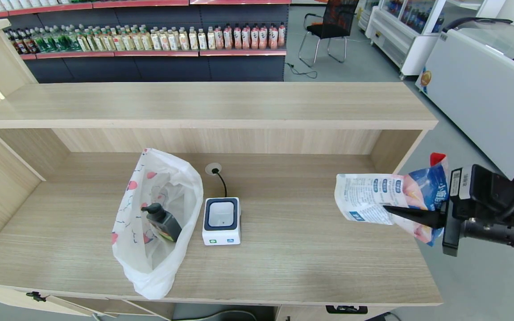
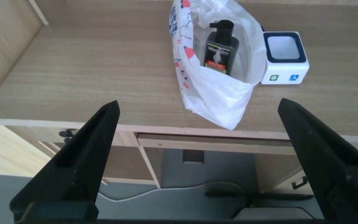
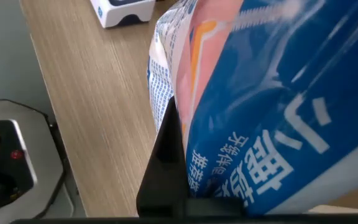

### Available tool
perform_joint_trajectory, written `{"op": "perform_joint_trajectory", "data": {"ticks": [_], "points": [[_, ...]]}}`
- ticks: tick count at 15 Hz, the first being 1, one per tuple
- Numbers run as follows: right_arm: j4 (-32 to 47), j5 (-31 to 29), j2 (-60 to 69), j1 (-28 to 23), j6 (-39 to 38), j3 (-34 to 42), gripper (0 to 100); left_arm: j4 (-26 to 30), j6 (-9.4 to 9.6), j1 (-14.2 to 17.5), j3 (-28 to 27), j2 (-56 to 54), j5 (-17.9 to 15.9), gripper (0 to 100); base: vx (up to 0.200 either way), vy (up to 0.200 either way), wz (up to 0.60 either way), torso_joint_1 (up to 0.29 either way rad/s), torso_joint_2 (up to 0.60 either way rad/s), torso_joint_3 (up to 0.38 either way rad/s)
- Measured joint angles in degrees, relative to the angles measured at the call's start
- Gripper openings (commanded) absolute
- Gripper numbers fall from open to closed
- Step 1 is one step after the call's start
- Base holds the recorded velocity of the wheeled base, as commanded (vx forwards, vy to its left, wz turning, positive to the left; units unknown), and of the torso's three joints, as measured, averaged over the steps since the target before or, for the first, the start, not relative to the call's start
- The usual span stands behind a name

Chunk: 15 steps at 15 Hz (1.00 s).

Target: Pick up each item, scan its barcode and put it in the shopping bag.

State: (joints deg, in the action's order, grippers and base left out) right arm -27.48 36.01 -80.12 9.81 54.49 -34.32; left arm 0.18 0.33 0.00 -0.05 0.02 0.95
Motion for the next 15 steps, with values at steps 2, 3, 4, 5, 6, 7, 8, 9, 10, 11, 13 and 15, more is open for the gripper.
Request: {"op": "perform_joint_trajectory", "data": {"ticks": [2,3,4,5,6,7,8,9,10,11,13,15], "points": [[-3.54,-0.43,-0.20,0.93,3.21,2.07,0,-0.02,0.02,0.00,-0.05,0.00,0.00,100,0.000,0.000,0.00,0.000,0.00,0.000],[-7.52,-1.04,-0.21,2.34,3.69,3.34,0,-0.02,0.02,0.00,-0.05,0.00,0.00,100,0.000,0.000,0.00,0.000,0.00,0.000],[-11.28,-2.49,-0.23,4.27,3.97,4.63,0,0.00,0.00,0.00,-0.05,0.00,0.00,100,0.000,0.000,0.00,0.000,0.00,0.000],[-13.52,-4.29,-0.34,6.34,4.02,5.40,0,0.00,0.02,0.00,-0.05,0.00,0.00,100,0.000,0.000,0.00,0.000,0.00,0.000],[-15.87,-6.56,-0.54,9.31,4.00,5.85,0,0.00,0.02,0.00,-0.05,0.00,0.00,100,0.000,0.000,0.00,0.000,0.00,0.000],[-17.52,-8.75,-0.73,12.18,4.00,6.01,0,-0.02,0.02,0.00,-0.05,0.00,0.00,100,0.000,0.000,0.00,0.000,0.00,0.000],[-18.47,-10.64,-0.83,14.54,4.05,6.07,0,0.00,0.00,0.00,-0.05,0.00,0.00,100,0.000,0.000,0.00,0.000,0.00,0.000],[-19.10,-12.51,-0.78,16.53,4.24,6.23,0,0.00,0.00,0.00,-0.05,0.00,0.00,100,0.000,0.000,0.00,0.000,0.00,0.000],[-19.15,-13.59,-0.52,17.71,4.46,6.64,0,0.00,0.00,0.00,-0.05,0.00,0.00,100,0.000,0.000,0.00,0.000,0.00,0.000],[-19.19,-14.37,-0.12,18.24,4.74,7.14,0,0.00,0.00,0.00,-0.05,0.00,0.00,100,0.000,0.000,0.00,0.000,0.00,0.000],[-19.10,-16.12,1.40,18.63,4.95,8.44,0,0.00,0.00,0.00,-0.05,0.00,0.00,100,0.000,0.000,0.00,0.000,0.00,0.000],[-18.99,-18.12,3.61,18.63,4.74,9.84,0,0.00,-0.01,0.00,-0.05,0.00,-0.02,100,0.000,0.000,0.00,0.000,0.00,0.000]]}}
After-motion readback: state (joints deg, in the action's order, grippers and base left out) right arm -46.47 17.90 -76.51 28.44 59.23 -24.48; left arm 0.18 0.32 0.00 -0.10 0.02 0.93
